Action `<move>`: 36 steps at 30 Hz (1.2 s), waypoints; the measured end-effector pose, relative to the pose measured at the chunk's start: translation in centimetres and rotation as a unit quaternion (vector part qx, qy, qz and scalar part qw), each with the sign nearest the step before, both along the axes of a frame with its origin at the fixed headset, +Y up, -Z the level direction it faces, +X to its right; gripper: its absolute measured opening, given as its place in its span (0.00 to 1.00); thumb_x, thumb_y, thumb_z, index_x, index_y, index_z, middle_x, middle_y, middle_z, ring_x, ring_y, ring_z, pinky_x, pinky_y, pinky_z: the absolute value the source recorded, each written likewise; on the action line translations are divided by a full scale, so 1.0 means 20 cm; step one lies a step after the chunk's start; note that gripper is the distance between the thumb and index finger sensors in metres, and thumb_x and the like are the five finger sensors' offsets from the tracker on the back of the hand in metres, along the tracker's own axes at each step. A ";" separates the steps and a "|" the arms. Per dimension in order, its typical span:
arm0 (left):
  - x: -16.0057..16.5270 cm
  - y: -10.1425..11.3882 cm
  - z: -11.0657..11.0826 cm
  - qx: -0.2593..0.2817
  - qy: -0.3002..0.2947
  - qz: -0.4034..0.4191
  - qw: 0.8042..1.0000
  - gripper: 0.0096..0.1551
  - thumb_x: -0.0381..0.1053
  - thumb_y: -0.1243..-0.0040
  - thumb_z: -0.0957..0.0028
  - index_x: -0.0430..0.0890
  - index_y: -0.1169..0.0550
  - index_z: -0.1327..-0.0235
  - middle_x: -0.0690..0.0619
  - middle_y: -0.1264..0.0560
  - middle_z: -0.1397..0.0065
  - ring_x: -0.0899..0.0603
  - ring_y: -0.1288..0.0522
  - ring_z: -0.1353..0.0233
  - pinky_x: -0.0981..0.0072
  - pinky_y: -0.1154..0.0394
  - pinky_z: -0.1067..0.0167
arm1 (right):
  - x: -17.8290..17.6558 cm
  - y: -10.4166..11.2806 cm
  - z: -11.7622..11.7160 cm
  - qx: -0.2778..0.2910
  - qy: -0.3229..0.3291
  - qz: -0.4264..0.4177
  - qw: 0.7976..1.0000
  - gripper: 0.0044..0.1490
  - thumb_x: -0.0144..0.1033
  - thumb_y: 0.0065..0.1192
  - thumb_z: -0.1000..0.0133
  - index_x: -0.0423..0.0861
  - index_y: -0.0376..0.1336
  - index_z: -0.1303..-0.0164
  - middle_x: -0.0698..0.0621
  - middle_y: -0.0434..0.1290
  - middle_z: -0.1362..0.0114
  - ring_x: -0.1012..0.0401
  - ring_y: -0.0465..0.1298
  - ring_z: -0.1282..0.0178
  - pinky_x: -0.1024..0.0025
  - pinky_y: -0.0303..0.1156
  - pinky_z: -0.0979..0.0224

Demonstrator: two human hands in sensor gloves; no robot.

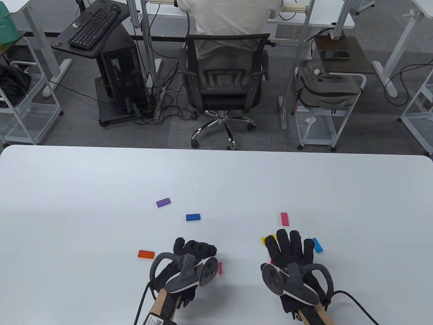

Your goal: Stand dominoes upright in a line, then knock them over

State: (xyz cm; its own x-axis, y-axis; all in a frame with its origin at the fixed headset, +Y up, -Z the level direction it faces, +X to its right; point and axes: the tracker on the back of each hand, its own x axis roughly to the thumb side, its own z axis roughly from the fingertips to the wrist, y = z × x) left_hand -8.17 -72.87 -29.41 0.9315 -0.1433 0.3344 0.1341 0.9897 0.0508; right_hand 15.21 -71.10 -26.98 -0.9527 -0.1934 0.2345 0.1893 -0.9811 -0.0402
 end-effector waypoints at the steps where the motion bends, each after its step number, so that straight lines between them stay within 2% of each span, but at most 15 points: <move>1: 0.00 0.00 0.00 -0.002 0.000 0.006 1.000 0.24 0.54 0.47 0.45 0.65 0.33 0.35 0.63 0.26 0.24 0.52 0.25 0.23 0.38 0.39 0.22 | 0.00 0.00 0.00 0.000 0.000 0.001 1.000 0.47 0.55 0.41 0.33 0.43 0.36 0.11 0.31 0.38 0.10 0.28 0.40 0.16 0.25 0.36 0.25; 7: 0.01 -0.02 0.01 -0.009 -0.012 0.010 1.000 0.22 0.56 0.41 0.48 0.66 0.29 0.39 0.63 0.26 0.24 0.53 0.25 0.23 0.38 0.38 0.23 | 0.00 0.00 0.00 -0.002 -0.001 0.004 1.000 0.47 0.55 0.41 0.33 0.43 0.36 0.11 0.31 0.38 0.10 0.28 0.40 0.16 0.24 0.36 0.25; 11: 0.03 -0.05 0.01 -0.006 -0.013 -0.002 1.000 0.23 0.56 0.40 0.49 0.69 0.29 0.40 0.65 0.26 0.25 0.54 0.25 0.23 0.39 0.38 0.23 | 0.00 0.00 0.00 -0.002 0.000 0.005 1.000 0.47 0.55 0.41 0.33 0.43 0.36 0.11 0.31 0.38 0.10 0.28 0.40 0.16 0.25 0.36 0.25; 15: 0.04 -0.09 0.02 -0.006 -0.017 -0.027 0.999 0.33 0.57 0.40 0.49 0.66 0.35 0.28 0.66 0.26 0.25 0.55 0.25 0.23 0.39 0.37 0.23 | 0.00 0.00 0.00 -0.003 0.000 0.007 1.000 0.47 0.55 0.41 0.33 0.43 0.36 0.11 0.31 0.38 0.10 0.28 0.40 0.16 0.25 0.36 0.25; 18: 0.06 -0.12 0.02 -0.004 -0.021 -0.043 0.999 0.38 0.57 0.40 0.49 0.63 0.38 0.24 0.67 0.26 0.25 0.55 0.25 0.23 0.40 0.38 0.23 | 0.00 0.00 0.00 -0.005 0.001 0.009 1.000 0.47 0.55 0.41 0.33 0.43 0.36 0.11 0.31 0.38 0.10 0.28 0.40 0.16 0.25 0.36 0.25; 28: 0.08 -0.16 0.01 -0.004 -0.023 -0.060 0.998 0.40 0.58 0.41 0.48 0.62 0.41 0.22 0.67 0.27 0.24 0.56 0.26 0.22 0.40 0.38 0.22 | -0.01 0.00 0.00 -0.006 0.002 0.011 1.000 0.47 0.55 0.41 0.33 0.43 0.36 0.11 0.32 0.38 0.10 0.28 0.40 0.16 0.24 0.36 0.25; 36: 0.08 -0.14 0.02 -0.013 -0.021 -0.058 0.998 0.39 0.58 0.41 0.48 0.62 0.41 0.22 0.67 0.27 0.24 0.56 0.26 0.22 0.40 0.38 0.22 | -0.01 -0.01 0.00 -0.007 0.003 0.013 1.000 0.47 0.55 0.41 0.33 0.43 0.36 0.11 0.32 0.38 0.10 0.28 0.40 0.16 0.24 0.36 0.25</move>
